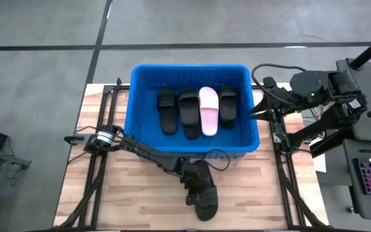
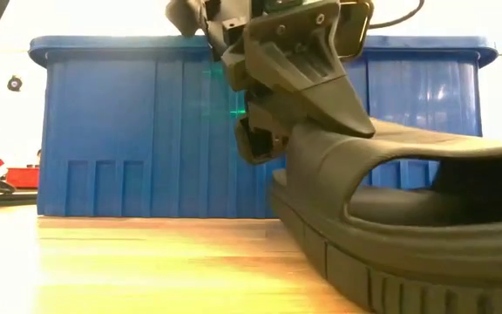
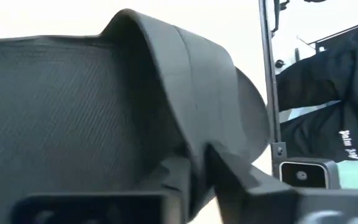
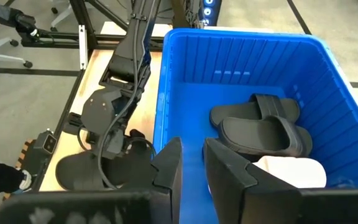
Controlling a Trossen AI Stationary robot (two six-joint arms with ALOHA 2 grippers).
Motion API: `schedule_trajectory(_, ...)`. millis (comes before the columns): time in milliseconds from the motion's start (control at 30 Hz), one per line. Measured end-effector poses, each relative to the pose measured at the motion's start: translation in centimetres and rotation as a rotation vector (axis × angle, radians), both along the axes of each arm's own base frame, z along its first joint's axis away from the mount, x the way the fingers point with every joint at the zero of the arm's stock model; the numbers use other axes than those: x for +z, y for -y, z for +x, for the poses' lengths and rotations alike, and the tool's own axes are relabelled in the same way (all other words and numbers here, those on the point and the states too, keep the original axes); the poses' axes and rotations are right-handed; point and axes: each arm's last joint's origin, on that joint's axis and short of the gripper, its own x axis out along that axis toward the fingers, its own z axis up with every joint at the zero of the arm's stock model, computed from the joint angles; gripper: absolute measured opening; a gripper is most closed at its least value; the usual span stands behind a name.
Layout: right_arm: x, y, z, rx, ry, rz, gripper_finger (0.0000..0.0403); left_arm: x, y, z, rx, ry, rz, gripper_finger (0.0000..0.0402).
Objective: Pick and place slides into bin
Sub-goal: Put the black slide into the bin
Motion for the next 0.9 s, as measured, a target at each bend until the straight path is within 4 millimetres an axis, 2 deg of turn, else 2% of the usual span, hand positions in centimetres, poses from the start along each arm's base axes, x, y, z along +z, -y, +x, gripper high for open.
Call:
schedule_trajectory(67,0.0,0.0,0.0,0.0,0.0,0.0,0.0059,0.1,-0.1,-0.1,-0.001,-0.003,-0.004,0.0013)
schedule_trajectory(200,0.0,0.0,0.0,0.001,-0.001,-0.002,0.0061,0.4,-0.1,-0.2,0.002,-0.003,-0.003,0.0007)
schedule_trajectory(367,0.0,0.0,-0.1,0.004,0.001,-0.006,0.0058,2.8,-0.3,-0.9,0.0,0.003,-0.05,0.0002)
schedule_trajectory(433,0.0,0.0,-0.1,0.007,0.002,-0.01,0.0057,4.7,-0.5,-1.3,-0.002,0.054,-0.068,0.0001)
schedule_trajectory(633,0.0,0.0,-0.1,0.015,0.003,-0.021,0.0058,12.4,-1.4,-3.9,0.052,0.244,-0.13,0.0001)
schedule_trajectory(833,0.3,0.0,0.1,0.014,0.034,-0.026,0.0058,19.0,-2.5,-7.3,0.229,0.483,-0.045,0.0001)
schedule_trajectory(900,0.4,0.0,0.2,0.015,0.053,-0.028,0.0058,20.4,-2.7,-8.3,0.267,0.545,-0.009,0.0001)
